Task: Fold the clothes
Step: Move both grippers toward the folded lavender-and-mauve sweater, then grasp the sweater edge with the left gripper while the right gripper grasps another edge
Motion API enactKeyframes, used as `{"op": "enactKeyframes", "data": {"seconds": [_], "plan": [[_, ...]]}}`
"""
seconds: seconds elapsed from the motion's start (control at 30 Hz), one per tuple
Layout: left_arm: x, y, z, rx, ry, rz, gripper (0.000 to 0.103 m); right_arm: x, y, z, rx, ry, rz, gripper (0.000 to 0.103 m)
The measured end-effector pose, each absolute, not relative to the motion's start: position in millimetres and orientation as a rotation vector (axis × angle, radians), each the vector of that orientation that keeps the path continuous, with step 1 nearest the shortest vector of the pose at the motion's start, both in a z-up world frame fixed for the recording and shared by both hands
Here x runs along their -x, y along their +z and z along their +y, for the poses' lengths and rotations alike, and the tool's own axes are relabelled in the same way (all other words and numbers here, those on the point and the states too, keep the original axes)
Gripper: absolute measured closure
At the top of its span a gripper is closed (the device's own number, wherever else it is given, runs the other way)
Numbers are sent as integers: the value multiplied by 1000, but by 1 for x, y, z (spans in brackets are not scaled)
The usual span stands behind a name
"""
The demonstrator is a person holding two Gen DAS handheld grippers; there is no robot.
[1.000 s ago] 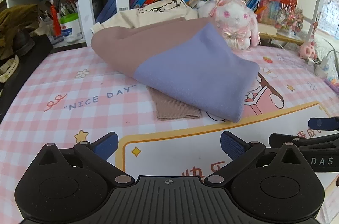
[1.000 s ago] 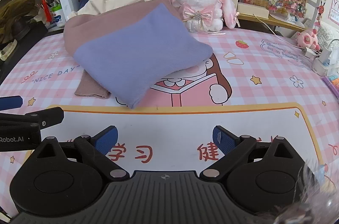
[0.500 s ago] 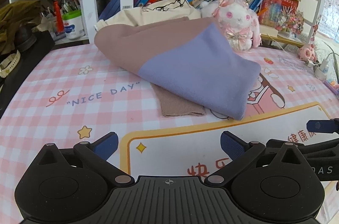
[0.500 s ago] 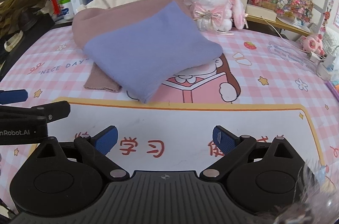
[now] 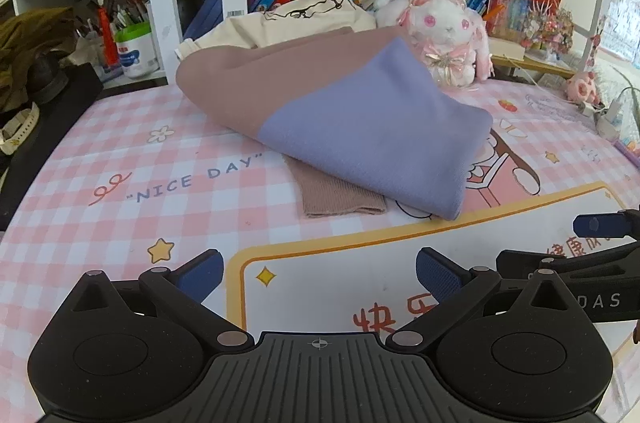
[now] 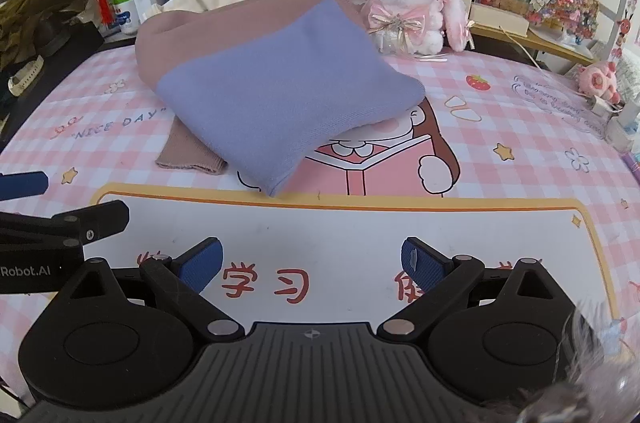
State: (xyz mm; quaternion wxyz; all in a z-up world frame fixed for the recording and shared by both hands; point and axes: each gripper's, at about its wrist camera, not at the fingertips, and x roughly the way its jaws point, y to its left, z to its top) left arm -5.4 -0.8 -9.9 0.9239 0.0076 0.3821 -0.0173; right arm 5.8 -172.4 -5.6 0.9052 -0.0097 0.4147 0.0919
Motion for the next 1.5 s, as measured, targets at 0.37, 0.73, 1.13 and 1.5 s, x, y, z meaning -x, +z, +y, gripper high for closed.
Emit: {"op": "enactKeyframes", "data": {"seconds": [0.37,0.73,1.13,1.5], "plan": [[5,-16,-25,-19,86,858,1,-15,-13,-194,-29,382,861,8],[-14,-8,-106,-99,145,852,0,-37,-21,-284,-175,396,899,8],[-66,-32,-171,-423,168,784,1,-81,-25,-350,-350,388,915,32],[-98,-17,-152,-308,250,720,90,-118,-24,-352,-518,493,937,25]]}}
